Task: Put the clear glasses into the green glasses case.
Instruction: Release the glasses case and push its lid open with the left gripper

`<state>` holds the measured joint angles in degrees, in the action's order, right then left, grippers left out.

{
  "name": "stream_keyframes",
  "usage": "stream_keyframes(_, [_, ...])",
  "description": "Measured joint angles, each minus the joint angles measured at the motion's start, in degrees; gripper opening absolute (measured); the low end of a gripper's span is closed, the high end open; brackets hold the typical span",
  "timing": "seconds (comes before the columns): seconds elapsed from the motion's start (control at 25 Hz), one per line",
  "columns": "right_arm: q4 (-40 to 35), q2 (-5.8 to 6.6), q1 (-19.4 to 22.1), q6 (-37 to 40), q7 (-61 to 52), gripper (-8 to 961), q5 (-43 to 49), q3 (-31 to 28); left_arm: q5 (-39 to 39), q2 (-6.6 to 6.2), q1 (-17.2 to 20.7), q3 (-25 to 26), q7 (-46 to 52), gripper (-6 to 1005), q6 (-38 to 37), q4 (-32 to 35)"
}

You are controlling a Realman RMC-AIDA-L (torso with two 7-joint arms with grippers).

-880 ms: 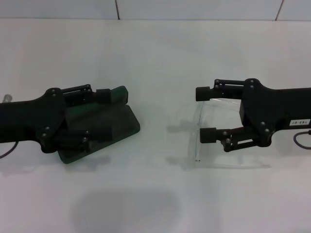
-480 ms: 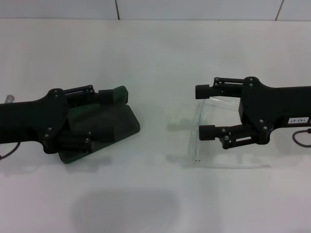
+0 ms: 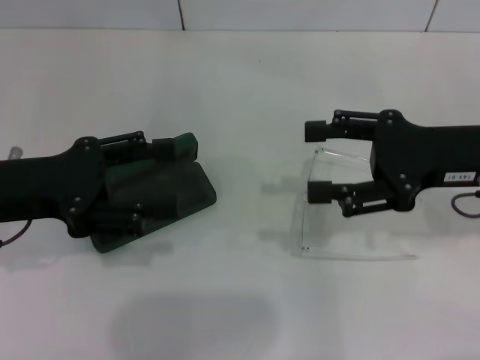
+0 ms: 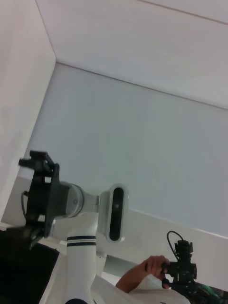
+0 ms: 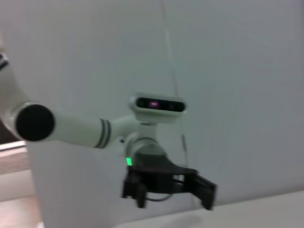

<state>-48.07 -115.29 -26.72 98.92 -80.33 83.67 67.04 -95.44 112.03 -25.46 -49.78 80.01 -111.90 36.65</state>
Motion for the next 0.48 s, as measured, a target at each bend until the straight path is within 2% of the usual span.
stream_keyframes(0.12, [-0.52,0.44,0.42,-3.08,0.31,843,0.0,-0.62,0.29,0.03,-0.07,0.35,0.02,889,0.38,0.23])
stream_keyframes(0.28, [-1.49,0.82,1.45,-5.61,0.78,843,0.02,-3.99,0.43,0.55,-0.1,3.78,1.17,888,2.51,0.41])
stream_keyframes(0.48, [-2.32,0.18,2.69,-5.83,1.98,843,-0.01,-10.66,0.41,1.52,0.2,7.42,0.87,887,3.5,0.85])
